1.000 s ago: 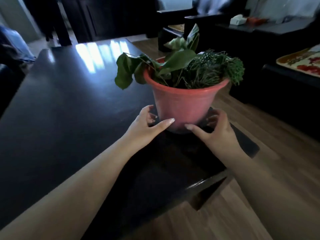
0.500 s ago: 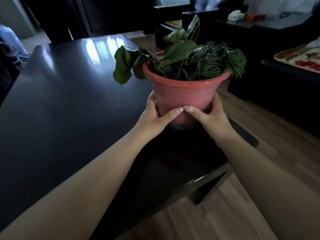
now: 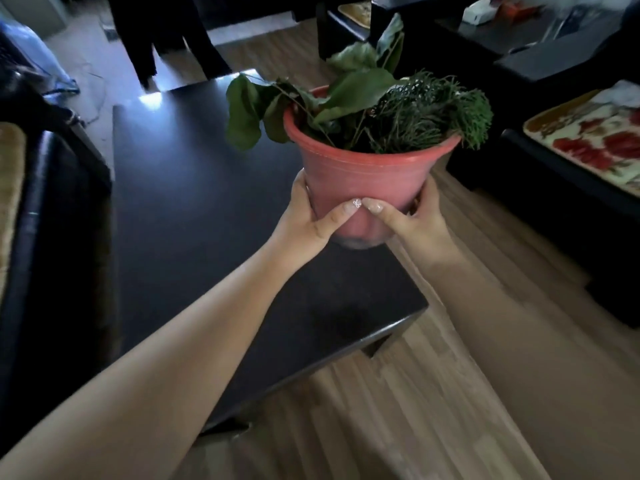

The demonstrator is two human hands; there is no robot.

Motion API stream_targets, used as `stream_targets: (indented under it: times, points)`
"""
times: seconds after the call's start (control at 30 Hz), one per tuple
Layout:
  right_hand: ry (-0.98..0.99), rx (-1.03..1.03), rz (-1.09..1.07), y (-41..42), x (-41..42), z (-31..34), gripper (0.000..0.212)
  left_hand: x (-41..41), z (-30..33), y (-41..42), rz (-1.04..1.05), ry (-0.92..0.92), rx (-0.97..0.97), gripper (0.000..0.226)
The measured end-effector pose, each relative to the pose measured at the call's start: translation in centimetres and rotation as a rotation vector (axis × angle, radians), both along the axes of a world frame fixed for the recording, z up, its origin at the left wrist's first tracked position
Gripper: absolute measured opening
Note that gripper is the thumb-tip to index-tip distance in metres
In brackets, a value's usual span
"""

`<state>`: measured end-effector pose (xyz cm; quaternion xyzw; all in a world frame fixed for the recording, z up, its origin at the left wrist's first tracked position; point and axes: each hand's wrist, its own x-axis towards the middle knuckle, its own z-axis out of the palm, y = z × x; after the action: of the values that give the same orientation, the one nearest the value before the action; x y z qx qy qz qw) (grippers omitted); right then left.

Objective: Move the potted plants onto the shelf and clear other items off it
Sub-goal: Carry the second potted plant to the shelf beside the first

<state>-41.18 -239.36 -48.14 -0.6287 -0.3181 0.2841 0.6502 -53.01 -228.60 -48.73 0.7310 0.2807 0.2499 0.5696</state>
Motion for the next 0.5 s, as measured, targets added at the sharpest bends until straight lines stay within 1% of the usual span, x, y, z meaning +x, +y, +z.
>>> stream_targets:
  times: [0.03, 0.1, 0.17, 0.23, 0.33, 0.43, 0.5]
  points:
    - [-0.008, 0.008, 0.010, -0.2, -0.1, 2.3, 0.086, -0.1, 2.4, -0.3, 0.022, -0.002, 0.007, 0.112]
    - [-0.014, 0.036, 0.023, -0.4, -0.3, 6.5, 0.093, -0.5, 6.6, -0.9, 0.049, -0.022, 0.004, 0.126]
    - [-0.050, 0.077, 0.039, -0.7, -0.9, 11.2, 0.102, -1.2, 11.4, -1.7, 0.074, -0.020, 0.017, 0.131]
    - [-0.067, 0.100, 0.070, -0.8, -1.7, 15.1, 0.106, -2.3, 15.4, -2.5, 0.109, -0.014, 0.016, 0.128]
    - [-0.075, 0.126, 0.139, -0.6, -3.7, 20.0, 0.099, -5.1, 20.4, -3.4, 0.190, -0.003, 0.055, 0.116]
    - [-0.075, 0.132, 0.219, -0.3, -6.6, 22.6, 0.100, -8.4, 22.7, -4.1, 0.257, -0.054, 0.082, 0.115]
    - [-0.051, 0.132, 0.300, 0.1, -9.4, 23.5, 0.094, -11.3, 23.4, -4.6, 0.334, -0.077, 0.076, 0.116]
